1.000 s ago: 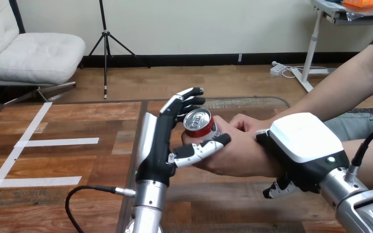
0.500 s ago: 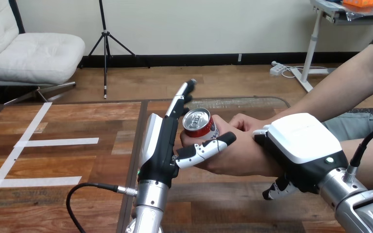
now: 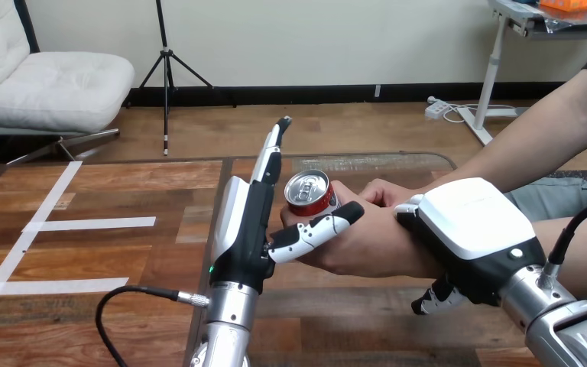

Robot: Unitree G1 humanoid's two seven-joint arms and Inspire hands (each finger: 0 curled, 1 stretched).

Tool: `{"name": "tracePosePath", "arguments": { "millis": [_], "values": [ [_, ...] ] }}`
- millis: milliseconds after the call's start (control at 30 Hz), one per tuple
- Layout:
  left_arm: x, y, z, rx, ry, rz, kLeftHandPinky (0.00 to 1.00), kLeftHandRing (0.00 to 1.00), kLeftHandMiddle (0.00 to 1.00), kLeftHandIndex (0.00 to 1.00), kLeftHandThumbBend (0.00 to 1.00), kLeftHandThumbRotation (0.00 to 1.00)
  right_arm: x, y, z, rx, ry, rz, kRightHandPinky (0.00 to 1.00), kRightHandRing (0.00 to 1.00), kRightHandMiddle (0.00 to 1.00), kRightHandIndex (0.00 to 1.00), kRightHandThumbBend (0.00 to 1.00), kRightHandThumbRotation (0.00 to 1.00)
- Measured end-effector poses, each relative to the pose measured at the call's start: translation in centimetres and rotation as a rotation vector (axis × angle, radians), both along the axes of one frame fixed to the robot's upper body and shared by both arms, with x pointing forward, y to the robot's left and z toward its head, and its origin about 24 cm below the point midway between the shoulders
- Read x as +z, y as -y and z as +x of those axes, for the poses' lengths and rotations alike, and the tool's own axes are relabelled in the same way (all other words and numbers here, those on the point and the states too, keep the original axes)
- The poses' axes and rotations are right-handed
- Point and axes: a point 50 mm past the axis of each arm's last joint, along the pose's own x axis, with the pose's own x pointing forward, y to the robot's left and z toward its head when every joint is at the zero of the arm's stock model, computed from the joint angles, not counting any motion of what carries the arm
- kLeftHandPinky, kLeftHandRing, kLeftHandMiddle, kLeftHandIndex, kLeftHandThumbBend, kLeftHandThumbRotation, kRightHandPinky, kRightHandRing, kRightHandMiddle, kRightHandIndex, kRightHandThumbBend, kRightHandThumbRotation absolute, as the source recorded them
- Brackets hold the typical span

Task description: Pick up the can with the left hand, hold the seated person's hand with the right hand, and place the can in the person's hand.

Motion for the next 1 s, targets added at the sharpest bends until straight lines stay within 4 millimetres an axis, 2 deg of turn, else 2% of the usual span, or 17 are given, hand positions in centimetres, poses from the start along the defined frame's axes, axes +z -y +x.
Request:
{"name": "tracePosePath", "arguments": {
  "millis": [400,1000],
  "values": [
    [-0.01,-0.16,0.02,0.010,0.002,0.002,0.99,1.00,1.00,0.99,0.96,0.56,-0.21,-0.12,-0.04,0.005,0.015,-0.053,0.73,0.81,0.82,0.80,0.99,0.01],
    [-0.01,-0.10,0.00,0.009,0.004,0.005,1.00,1.00,1.00,1.00,0.95,0.56,-0.31,-0.28,-0.07,0.004,0.019,-0.053,0.78,0.85,0.85,0.83,0.99,0.00]
  ]
}}
